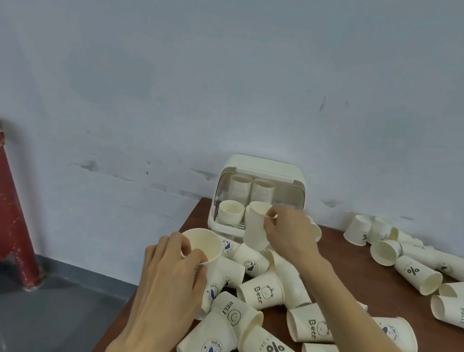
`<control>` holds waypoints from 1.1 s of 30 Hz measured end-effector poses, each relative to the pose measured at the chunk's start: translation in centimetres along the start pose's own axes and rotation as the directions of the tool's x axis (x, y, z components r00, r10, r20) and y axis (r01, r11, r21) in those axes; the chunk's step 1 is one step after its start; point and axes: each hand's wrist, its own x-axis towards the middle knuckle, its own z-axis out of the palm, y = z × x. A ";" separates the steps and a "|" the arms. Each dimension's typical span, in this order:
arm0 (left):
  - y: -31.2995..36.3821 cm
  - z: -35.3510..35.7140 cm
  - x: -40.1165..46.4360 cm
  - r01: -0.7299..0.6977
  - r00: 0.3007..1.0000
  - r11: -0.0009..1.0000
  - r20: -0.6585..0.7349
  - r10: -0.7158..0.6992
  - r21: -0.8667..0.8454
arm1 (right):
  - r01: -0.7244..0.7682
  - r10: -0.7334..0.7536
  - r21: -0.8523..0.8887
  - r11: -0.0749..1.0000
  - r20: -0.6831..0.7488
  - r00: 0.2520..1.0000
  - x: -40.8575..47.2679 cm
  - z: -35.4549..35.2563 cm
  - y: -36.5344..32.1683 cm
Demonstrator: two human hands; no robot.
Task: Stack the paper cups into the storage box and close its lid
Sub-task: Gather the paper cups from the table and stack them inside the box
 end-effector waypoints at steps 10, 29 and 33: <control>0.0 4.1 5.5 -0.046 0.999 0.998 0.015 0.046 -0.031 | -0.081 0.077 -0.064 0.995 -0.067 0.995 9.6 1.9 2.0; -0.7 11.3 14.7 -0.019 1.000 1.000 0.011 0.019 -0.002 | 0.072 -0.028 -0.385 0.920 0.120 0.992 9.7 6.4 2.2; -1.1 12.9 16.5 -0.003 0.999 1.000 -0.035 0.004 0.011 | 0.067 0.001 -0.362 0.930 0.184 0.983 9.6 7.4 3.1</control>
